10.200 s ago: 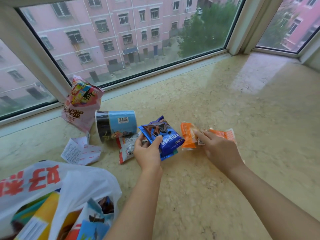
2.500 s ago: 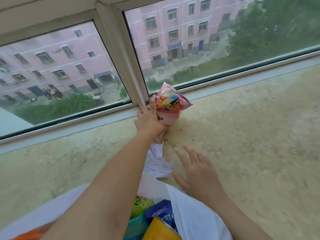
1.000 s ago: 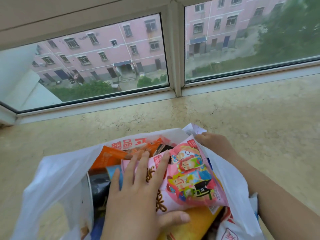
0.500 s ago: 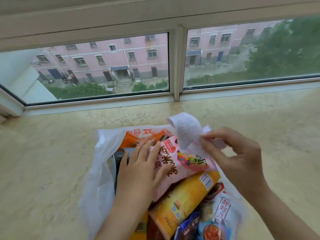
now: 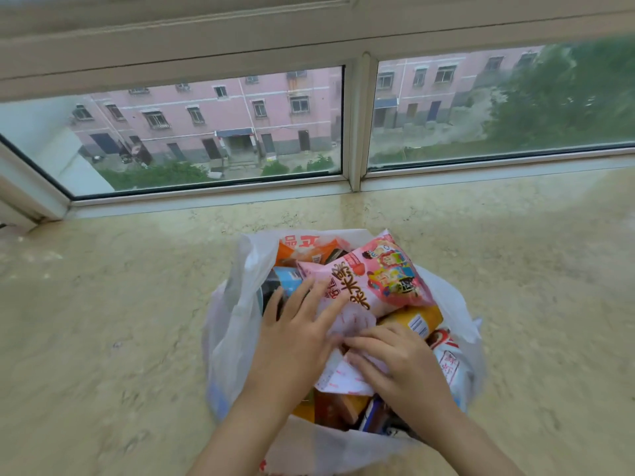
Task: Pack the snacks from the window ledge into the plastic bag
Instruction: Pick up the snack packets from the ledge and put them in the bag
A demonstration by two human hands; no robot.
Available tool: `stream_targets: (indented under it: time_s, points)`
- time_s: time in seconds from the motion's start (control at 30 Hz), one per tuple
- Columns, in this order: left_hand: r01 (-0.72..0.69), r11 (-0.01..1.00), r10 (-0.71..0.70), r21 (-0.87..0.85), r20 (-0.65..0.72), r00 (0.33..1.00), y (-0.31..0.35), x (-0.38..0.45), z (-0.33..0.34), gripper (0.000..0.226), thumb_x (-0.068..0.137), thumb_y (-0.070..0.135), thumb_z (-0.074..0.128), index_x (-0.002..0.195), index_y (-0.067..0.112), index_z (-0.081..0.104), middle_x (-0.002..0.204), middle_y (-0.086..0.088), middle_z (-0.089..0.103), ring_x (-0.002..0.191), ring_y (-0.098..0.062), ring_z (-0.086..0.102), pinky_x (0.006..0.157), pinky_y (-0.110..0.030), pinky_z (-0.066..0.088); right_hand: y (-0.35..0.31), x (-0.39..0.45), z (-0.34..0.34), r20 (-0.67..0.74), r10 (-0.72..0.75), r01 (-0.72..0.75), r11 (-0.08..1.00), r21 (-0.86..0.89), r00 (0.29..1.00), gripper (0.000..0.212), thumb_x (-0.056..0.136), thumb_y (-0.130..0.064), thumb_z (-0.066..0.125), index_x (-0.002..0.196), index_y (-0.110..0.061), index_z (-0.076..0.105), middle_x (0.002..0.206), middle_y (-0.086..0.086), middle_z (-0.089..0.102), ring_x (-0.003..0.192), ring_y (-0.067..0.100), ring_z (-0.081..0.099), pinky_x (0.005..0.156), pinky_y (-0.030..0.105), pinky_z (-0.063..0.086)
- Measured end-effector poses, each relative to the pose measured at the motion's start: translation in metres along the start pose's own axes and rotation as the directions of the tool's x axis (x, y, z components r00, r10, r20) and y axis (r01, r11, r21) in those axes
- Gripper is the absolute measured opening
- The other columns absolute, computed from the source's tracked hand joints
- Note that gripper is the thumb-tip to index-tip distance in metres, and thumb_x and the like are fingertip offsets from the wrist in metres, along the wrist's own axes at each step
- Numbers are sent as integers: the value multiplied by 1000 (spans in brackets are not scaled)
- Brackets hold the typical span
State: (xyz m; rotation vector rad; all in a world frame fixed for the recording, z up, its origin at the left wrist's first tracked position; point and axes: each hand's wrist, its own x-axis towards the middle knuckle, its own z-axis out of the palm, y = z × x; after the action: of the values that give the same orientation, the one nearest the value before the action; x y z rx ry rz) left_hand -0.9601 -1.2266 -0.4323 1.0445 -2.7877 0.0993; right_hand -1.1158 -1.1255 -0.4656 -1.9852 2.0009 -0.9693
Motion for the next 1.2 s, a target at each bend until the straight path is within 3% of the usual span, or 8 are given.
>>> stream_targets:
  time_s: [0.1,0.27,0.5,0.77,0.9,0.97,1.03,1.2]
  points:
    - [25,997,-29,72,55,998,0,-1,-2,69,65,37,83,129,25,59,140,-9,52,132,-30,45,102,-50,29,-5,-8,-20,-37,78,-78,997,11,996,25,87,-36,55,102,-25,72,103,-13,67,96,10,62,79,26,46]
    - [-43,999,42,-7,-47,998,17,-3,-40,60,75,27,78,131,18,58,142,-6,51,132,-25,47,100,-44,46,-21,-6,-56,-80,65,-70,996,-59,995,28,88,-32,56,110,-21,70,119,-11,64,109,13,59,90,31,47]
    - [-66,997,58,-32,-216,975,14,-13,-95,67,76,-3,65,138,16,50,148,-4,43,138,-23,38,104,-41,36,-35,-12,-78,28,138,-129,968,-214,990,54,77,-26,66,130,-22,57,130,0,60,117,24,58,95,41,49]
    - [202,976,-211,-80,-121,970,-2,-13,-119,87,70,-9,69,147,17,36,153,-7,35,142,-28,30,105,-46,39,-19,-14,-90,83,343,-273,852,-447,936,75,49,-13,87,120,-15,65,124,20,61,106,37,63,78,48,54]
    - [316,916,-334,-247,-33,942,0,-6,-117,90,72,-11,67,149,19,31,155,-7,31,142,-29,30,96,-46,50,-1,-3,-87,211,546,-361,750,-555,811,75,80,-17,64,147,-27,33,153,21,26,136,35,35,106,44,34]
    - [399,855,-424,-330,-3,906,1,-5,-116,89,80,-5,63,152,24,19,159,-3,20,142,-25,30,95,-36,51,6,3,-86,248,649,-422,691,-587,719,73,88,-22,54,151,-28,18,155,18,20,138,32,31,108,38,30]
    - [472,743,-537,-474,-2,844,3,-6,-119,85,88,3,60,153,27,11,158,6,19,135,-15,38,86,-26,51,12,9,-84,214,719,-538,652,-534,661,71,90,-27,54,151,-23,18,144,14,41,126,30,45,97,36,39]
    - [604,198,-782,-772,247,572,-6,-3,-129,30,88,19,66,117,14,64,102,1,70,88,-13,66,68,-21,52,7,32,-93,240,864,-888,384,253,442,65,83,-12,69,141,-12,38,115,14,61,94,27,60,80,37,49]
